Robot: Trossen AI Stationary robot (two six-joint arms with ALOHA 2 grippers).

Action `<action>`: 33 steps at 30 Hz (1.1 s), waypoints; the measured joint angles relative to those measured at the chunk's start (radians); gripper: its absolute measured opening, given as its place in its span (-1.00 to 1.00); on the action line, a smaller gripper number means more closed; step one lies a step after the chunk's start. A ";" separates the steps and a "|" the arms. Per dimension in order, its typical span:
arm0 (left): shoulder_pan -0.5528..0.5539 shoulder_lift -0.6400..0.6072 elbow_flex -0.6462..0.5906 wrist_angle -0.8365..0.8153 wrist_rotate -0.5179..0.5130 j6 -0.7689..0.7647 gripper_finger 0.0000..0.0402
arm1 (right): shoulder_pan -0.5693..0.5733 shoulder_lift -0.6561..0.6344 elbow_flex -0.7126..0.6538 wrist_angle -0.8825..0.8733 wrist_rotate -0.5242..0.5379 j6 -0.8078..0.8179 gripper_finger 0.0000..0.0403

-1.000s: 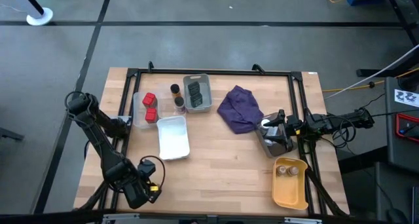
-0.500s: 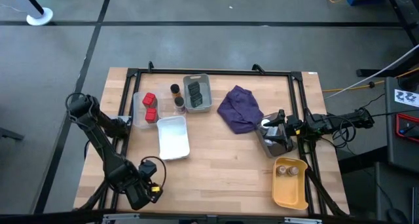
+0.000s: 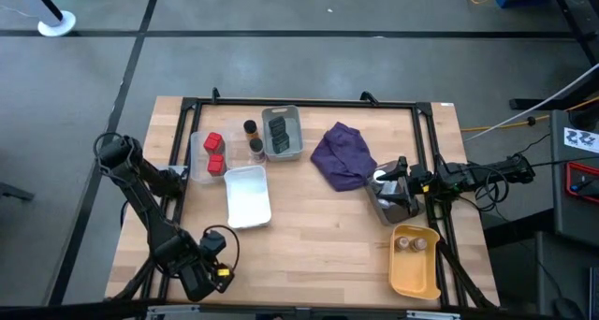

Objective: Sort spices by type
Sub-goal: Put the yellow seasoning bottle into the white bin

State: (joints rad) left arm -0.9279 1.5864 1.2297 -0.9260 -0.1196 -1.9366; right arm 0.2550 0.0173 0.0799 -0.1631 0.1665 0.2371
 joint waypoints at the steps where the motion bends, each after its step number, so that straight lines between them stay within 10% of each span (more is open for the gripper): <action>1: 0.000 0.000 0.000 0.000 0.000 0.000 0.19 | 0.000 0.000 0.000 0.000 0.000 0.000 0.43; 33: 0.001 0.000 0.000 0.003 -0.024 0.042 0.19 | 0.000 0.000 0.000 0.000 0.000 0.000 0.43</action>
State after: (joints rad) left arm -0.9268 1.5864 1.2297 -0.9226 -0.1436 -1.8946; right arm 0.2549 0.0171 0.0799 -0.1631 0.1665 0.2373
